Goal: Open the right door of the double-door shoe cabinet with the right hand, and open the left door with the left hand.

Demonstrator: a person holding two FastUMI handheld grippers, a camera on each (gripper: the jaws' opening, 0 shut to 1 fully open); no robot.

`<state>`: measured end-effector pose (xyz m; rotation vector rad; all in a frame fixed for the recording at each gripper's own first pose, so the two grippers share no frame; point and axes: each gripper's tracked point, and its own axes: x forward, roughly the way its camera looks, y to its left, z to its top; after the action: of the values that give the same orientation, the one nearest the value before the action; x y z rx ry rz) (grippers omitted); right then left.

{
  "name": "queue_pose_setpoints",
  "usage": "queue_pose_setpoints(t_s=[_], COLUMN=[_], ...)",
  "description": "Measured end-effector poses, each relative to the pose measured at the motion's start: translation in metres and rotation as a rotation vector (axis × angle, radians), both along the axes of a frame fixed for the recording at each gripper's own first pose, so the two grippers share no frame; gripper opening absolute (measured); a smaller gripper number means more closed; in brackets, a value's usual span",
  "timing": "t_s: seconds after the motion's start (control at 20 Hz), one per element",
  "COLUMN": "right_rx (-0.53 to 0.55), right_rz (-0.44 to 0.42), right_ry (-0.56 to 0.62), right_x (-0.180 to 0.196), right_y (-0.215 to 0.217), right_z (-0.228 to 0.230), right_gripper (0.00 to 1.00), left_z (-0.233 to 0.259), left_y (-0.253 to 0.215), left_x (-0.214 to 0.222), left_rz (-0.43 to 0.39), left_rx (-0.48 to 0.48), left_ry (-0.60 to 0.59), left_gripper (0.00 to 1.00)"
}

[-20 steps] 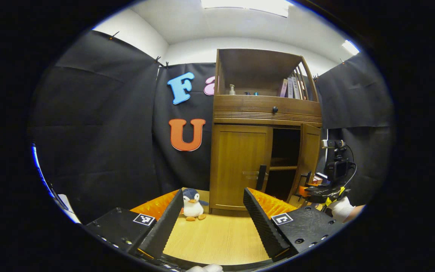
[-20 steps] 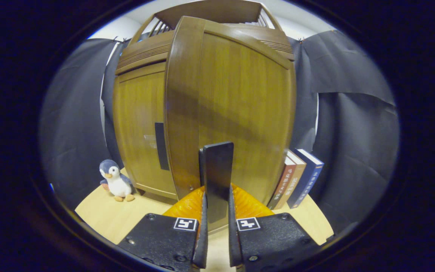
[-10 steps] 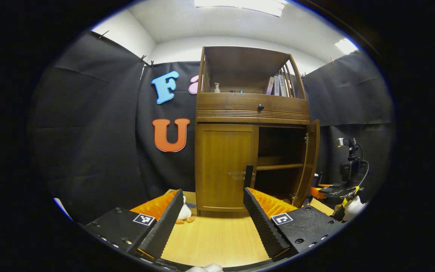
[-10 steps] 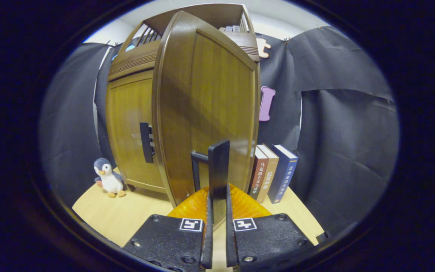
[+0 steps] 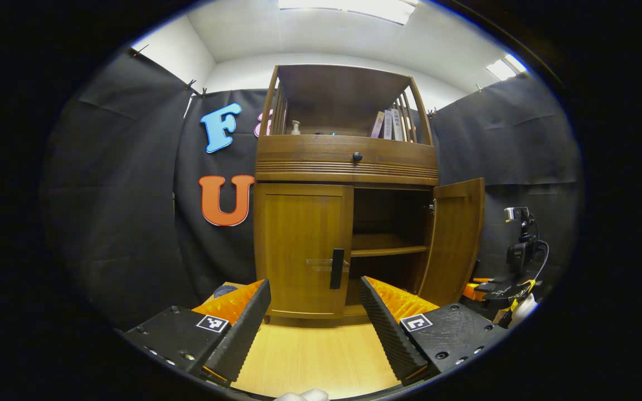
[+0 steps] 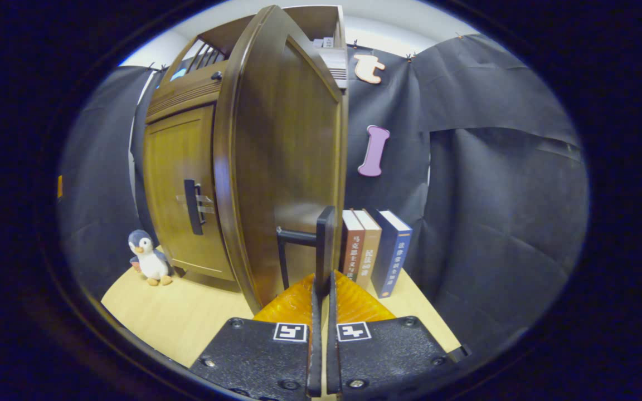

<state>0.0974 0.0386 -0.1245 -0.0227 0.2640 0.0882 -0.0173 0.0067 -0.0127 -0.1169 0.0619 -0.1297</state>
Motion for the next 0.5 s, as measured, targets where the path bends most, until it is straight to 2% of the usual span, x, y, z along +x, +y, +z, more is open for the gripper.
queue_pose_setpoints(t_s=[0.05,0.1,0.15,0.4,0.5], right_rx=[0.004,-0.002,-0.013,-0.008,0.011], right_rz=[-0.007,-0.003,0.007,0.06,0.084], right_ry=[0.005,0.008,0.012,0.018,0.024], right_x=[-0.001,0.002,0.001,0.004,0.008], right_y=[-0.008,-0.015,-0.023,-0.031,-0.048], right_z=[0.0,0.0,-0.001,-0.002,-0.001], right_gripper=[0.06,0.04,0.04,0.04,0.04], left_z=[0.0,-0.001,-0.002,-0.006,-0.004], left_y=[-0.006,-0.012,-0.018,-0.042,-0.049], left_x=[0.002,0.002,0.002,0.008,0.008], left_rz=[-0.005,-0.007,-0.01,-0.014,-0.006], left_rx=[0.001,0.006,0.012,0.009,0.008], left_ry=[0.001,0.002,0.003,0.013,0.012], left_gripper=[0.96,1.0,0.96,0.96,0.96])
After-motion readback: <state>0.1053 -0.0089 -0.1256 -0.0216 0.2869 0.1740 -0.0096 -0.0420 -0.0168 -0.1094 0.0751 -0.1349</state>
